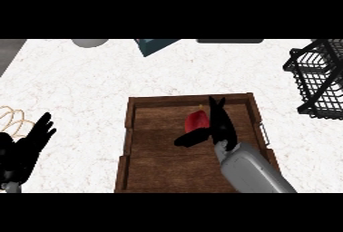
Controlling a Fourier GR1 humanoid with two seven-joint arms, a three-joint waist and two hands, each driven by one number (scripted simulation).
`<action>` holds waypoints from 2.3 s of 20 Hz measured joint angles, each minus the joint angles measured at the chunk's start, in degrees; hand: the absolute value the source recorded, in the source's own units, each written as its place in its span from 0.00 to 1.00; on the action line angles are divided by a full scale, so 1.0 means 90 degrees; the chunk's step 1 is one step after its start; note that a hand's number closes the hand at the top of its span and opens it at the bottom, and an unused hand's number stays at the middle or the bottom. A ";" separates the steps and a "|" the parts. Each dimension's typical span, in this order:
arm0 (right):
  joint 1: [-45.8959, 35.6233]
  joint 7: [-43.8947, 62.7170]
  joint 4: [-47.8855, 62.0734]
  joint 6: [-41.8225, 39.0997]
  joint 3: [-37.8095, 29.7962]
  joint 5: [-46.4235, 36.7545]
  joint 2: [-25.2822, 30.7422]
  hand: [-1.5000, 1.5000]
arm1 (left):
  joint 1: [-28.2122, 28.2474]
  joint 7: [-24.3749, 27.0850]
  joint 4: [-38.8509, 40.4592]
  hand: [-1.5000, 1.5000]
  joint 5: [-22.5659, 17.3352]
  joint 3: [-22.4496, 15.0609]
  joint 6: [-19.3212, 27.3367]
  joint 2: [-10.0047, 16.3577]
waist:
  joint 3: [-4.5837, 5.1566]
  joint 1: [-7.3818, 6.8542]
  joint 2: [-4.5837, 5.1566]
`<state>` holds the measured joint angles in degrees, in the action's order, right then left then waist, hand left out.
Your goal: Pick the pear from the tray and place it in the tiered basket
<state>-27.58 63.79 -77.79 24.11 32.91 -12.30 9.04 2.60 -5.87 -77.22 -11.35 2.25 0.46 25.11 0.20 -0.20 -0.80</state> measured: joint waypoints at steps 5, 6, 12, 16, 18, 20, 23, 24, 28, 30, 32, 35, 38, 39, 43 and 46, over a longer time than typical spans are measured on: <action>-0.0002 -0.0351 0.0156 -0.0001 -0.0096 -0.0390 -0.0135 1.00 | -0.0095 -0.0135 0.0029 0.50 0.0061 0.0093 -0.0084 -0.0039 | 0.0030 0.0036 -0.0034; 0.0036 -0.0407 0.0140 0.0004 -0.0130 -0.0490 -0.0149 1.00 | -0.0100 -0.0088 0.0068 0.50 0.0131 0.0083 -0.0069 -0.0091 | 0.0027 0.0039 -0.0032; 0.0011 -0.0527 0.0267 0.0133 -0.0329 -0.1273 -0.0475 1.00 | 0.0138 -0.0237 -0.0300 0.50 0.0210 0.0154 -0.0126 -0.0182 | 0.0011 0.0019 -0.0001; 0.0178 -0.0258 -0.0169 0.0051 -0.0373 -0.1871 -0.0485 1.00 | 0.0190 -0.0123 -0.0260 0.50 0.0278 0.0229 -0.0195 -0.0202 | -0.0012 0.0042 0.0030; 0.0307 -0.0133 -0.0554 -0.0119 -0.0143 -0.2191 -0.0392 1.00 | 0.0148 -0.0161 -0.0232 0.50 0.0306 0.0253 -0.0191 -0.0221 | -0.0023 0.0064 0.0033; 0.0383 -0.0178 -0.0808 -0.0341 0.0324 -0.2466 -0.0237 1.00 | 0.0134 -0.0115 -0.0164 0.50 0.0305 0.0297 -0.0210 -0.0207 | -0.0024 0.0082 0.0029; 0.0344 -0.0365 -0.1154 -0.0883 0.1139 -0.2901 0.0091 1.00 | 0.0151 -0.0122 -0.0178 0.50 0.0338 0.0257 -0.0169 -0.0277 | -0.0025 0.0095 0.0002; 0.0304 -0.0326 -0.1366 -0.1085 0.1355 -0.3076 0.0189 1.00 | 0.0146 -0.0156 -0.0194 0.50 0.0344 0.0265 -0.0140 -0.0285 | -0.0027 0.0116 -0.0009; 0.0422 -0.0075 -0.2649 -0.1606 0.1729 -0.3809 0.0741 1.00 | 0.0175 -0.0211 -0.0189 0.50 0.0295 0.0362 -0.0189 -0.0230 | -0.0029 0.0184 -0.0016; 0.0383 0.0061 -0.3251 -0.1842 0.1687 -0.4213 0.0994 1.00 | 0.0231 -0.0203 -0.0209 0.50 0.0265 0.0405 -0.0205 -0.0226 | -0.0024 0.0204 -0.0023; 0.0354 0.0153 -0.3864 -0.2084 0.1486 -0.4471 0.1238 1.00 | 0.0235 -0.0172 -0.0166 0.50 0.0280 0.0425 -0.0208 -0.0234 | -0.0028 0.0221 -0.0019; 0.0378 0.0240 -0.4761 -0.2458 0.1077 -0.4691 0.1532 1.00 | 0.0253 -0.0091 -0.0170 0.50 0.0319 0.0425 -0.0197 -0.0278 | -0.0034 0.0216 -0.0009; 0.0246 0.0233 -0.5308 -0.2825 0.0474 -0.4662 0.1658 1.00 | 0.0277 0.0002 -0.0232 0.50 0.0327 0.0419 -0.0254 -0.0306 | -0.0034 0.0159 0.0013; 0.0188 0.0197 -0.5417 -0.2932 0.0252 -0.4605 0.1655 1.00 | 0.0253 -0.0006 -0.0226 0.50 0.0360 0.0406 -0.0251 -0.0314 | -0.0033 0.0138 0.0022; -0.0046 0.0072 -0.5662 -0.3291 -0.0712 -0.4156 0.1652 1.00 | 0.0163 -0.0144 -0.0248 0.50 0.0381 0.0413 -0.0287 -0.0309 | -0.0026 0.0080 0.0052; -0.0266 -0.0138 -0.5442 -0.3452 -0.1510 -0.3778 0.1726 1.00 | 0.0175 -0.0137 -0.0300 0.50 0.0447 0.0376 -0.0272 -0.0377 | -0.0031 0.0040 0.0064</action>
<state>-29.97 62.55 -126.76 -6.96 19.31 -46.30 24.58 4.18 -7.10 -79.92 -7.33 5.63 -1.99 21.71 -0.08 0.16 -0.22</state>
